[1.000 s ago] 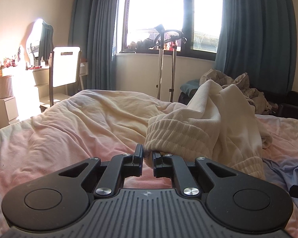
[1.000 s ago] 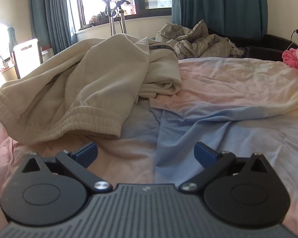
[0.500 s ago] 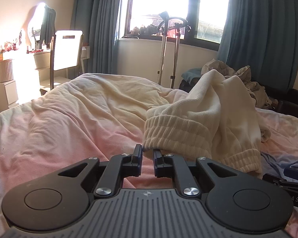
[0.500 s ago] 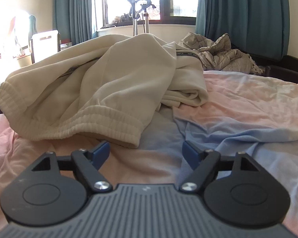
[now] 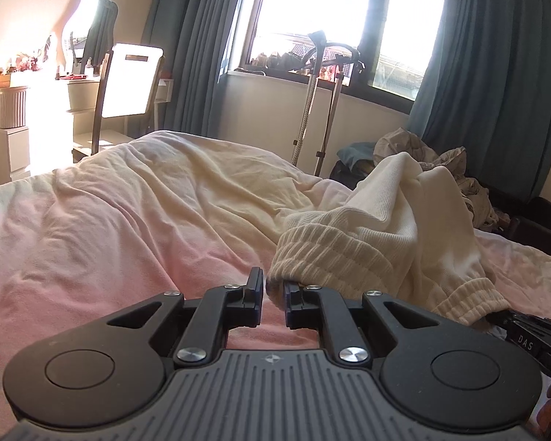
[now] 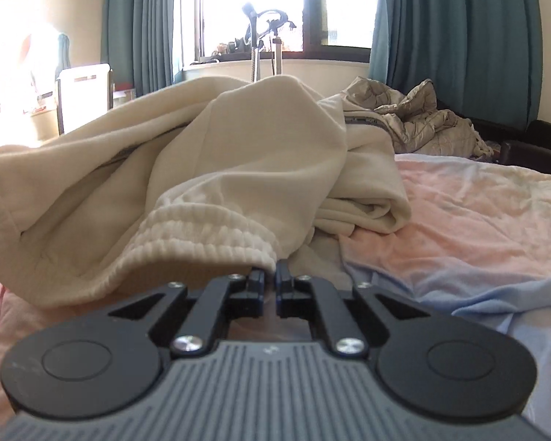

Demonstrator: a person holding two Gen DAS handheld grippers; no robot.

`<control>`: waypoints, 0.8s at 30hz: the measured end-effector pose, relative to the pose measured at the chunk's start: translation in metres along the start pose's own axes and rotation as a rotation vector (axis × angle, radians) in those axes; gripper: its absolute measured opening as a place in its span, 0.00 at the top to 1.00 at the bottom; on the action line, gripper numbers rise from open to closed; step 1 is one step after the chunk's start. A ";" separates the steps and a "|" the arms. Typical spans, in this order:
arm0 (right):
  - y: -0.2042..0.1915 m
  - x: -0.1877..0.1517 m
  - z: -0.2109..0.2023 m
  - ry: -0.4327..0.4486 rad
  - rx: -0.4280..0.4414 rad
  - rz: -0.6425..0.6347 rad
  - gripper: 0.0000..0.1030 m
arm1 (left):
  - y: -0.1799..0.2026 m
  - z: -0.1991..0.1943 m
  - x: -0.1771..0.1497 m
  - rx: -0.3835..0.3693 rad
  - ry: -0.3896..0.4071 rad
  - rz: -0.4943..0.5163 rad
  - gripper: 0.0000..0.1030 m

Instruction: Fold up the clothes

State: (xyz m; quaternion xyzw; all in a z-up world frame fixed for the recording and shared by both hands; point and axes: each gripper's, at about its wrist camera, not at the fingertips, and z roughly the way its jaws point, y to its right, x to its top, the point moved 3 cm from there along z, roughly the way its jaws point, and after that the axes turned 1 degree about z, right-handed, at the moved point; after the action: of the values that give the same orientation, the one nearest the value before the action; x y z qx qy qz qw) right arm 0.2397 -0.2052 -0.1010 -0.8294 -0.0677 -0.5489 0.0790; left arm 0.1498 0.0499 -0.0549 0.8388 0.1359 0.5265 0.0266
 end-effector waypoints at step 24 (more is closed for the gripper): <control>0.044 -0.037 -0.117 -0.176 -0.289 0.196 0.92 | 0.024 -0.024 -0.053 -0.182 -0.271 0.160 0.54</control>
State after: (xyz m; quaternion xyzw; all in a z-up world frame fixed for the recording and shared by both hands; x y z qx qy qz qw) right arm 0.1293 -0.2735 -0.0927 -0.8794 0.0865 -0.4681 0.0059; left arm 0.1110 0.0110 -0.0861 0.9043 0.0155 0.4193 0.0785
